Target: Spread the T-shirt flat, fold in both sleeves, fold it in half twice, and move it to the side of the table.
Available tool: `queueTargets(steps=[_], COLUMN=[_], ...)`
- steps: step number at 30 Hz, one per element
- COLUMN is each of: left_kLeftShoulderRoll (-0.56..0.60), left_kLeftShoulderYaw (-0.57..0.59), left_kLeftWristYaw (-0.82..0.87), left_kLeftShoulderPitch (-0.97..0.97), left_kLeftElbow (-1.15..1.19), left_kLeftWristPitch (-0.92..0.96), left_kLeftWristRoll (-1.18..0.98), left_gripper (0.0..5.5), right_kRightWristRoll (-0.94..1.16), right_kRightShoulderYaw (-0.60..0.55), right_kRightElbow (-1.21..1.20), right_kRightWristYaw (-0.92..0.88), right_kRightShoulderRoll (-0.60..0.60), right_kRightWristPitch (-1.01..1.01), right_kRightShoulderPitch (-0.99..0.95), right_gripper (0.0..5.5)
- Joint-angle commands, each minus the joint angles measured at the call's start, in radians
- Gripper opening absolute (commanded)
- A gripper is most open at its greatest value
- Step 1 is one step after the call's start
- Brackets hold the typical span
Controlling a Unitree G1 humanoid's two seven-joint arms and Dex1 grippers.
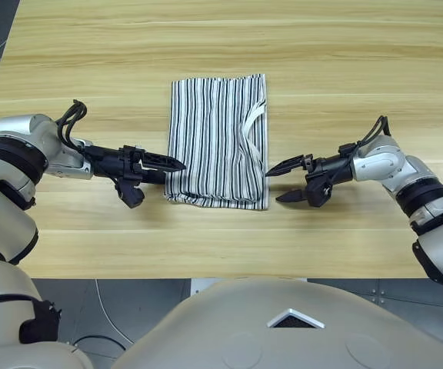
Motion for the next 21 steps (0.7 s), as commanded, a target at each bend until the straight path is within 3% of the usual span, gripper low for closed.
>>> queueTargets(steps=[1, 21], left_kLeftShoulderRoll=[-0.021, -0.030], left_kLeftShoulderYaw=[-0.017, 0.083], left_kLeftWristYaw=[-0.082, -0.245], left_kLeftShoulderPitch=[0.052, 0.087], left_kLeftElbow=[-0.021, -0.072], left_kLeftWristPitch=[-0.013, -0.015], left_kLeftWristRoll=[0.001, -0.098], left_gripper=[3.67, 3.67], right_kRightWristRoll=[-0.020, -0.497], right_kRightShoulderYaw=[-0.016, -0.036], right_kRightElbow=[0.014, 0.157], right_kRightWristYaw=[0.014, -0.272], right_kRightShoulderRoll=[0.023, 0.031], right_kRightWristPitch=[-0.026, -0.195], right_kRightShoulderPitch=[-0.038, -0.165], right_gripper=[3.44, 3.44])
